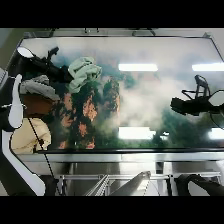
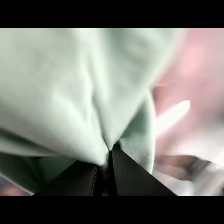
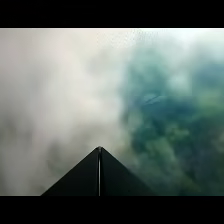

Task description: Fold the shirts.

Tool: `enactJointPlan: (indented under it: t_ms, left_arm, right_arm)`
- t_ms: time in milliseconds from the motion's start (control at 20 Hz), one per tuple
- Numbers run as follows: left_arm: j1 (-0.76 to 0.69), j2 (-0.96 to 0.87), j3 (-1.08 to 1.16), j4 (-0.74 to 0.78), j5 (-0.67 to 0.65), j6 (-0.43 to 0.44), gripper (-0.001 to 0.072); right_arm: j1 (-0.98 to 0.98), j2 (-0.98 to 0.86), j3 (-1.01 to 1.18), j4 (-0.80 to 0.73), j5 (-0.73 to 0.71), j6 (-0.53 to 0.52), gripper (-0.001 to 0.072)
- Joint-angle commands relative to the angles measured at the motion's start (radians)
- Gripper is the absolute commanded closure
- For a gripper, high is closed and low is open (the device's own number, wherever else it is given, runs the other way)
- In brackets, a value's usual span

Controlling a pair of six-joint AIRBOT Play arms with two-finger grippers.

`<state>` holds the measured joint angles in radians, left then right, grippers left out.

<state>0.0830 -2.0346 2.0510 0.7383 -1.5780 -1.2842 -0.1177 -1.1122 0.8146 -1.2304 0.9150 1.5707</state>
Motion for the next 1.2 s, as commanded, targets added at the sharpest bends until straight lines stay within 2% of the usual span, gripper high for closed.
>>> enactJointPlan:
  t_ms: [0,100,250,350,450,550,750,950,1000,1050,1100,1150]
  left_arm:
    - [-0.078,0.228,-0.050,-0.508,-0.025,0.026,0.0702]
    - [-0.164,0.360,-0.070,-0.708,0.008,0.066,0.0683]
    - [-0.308,0.459,-0.013,-0.736,0.054,0.063,0.0678]
    - [-0.388,0.497,-0.004,-0.851,0.139,0.064,0.0677]
    - [-0.426,0.509,-0.004,-0.998,0.194,0.077,0.0677]
    - [-0.410,0.496,-0.004,-1.014,0.153,0.075,0.0677]
    - [-0.340,0.442,-0.043,-0.775,0.007,0.006,0.0678]
    - [-0.259,0.442,-0.279,-0.405,0.006,0.014,0.0684]
    - [-0.237,0.442,-0.350,-0.303,0.018,0.035,0.0679]
    - [-0.213,0.442,-0.422,-0.206,0.040,0.055,0.0431]
    - [-0.188,0.439,-0.480,-0.130,0.072,0.055,0.0133]
    - [-0.159,0.428,-0.526,-0.073,0.109,0.053,-0.0005]
  right_arm:
    - [-0.086,0.128,0.019,-0.001,0.084,-0.032,0.0695]
    - [-0.145,0.232,0.020,0.000,0.100,-0.047,0.0695]
    - [-0.214,0.363,0.020,0.000,0.124,-0.062,0.0694]
    - [-0.246,0.424,0.020,0.000,0.141,-0.085,0.0695]
    - [-0.255,0.447,0.020,-0.004,0.153,-0.091,0.0695]
    - [-0.254,0.443,0.019,-0.004,0.179,-0.091,0.0694]
    - [-0.254,0.432,0.019,-0.004,0.198,-0.091,0.0694]
    - [-0.254,0.418,0.019,-0.003,0.204,-0.091,0.0691]
    - [-0.254,0.410,0.017,-0.001,0.205,-0.091,0.0639]
    - [-0.254,0.397,0.017,0.013,0.205,-0.091,0.0363]
    - [-0.254,0.380,0.016,0.036,0.213,-0.091,0.0131]
    - [-0.254,0.359,0.014,0.068,0.229,-0.092,0.0086]
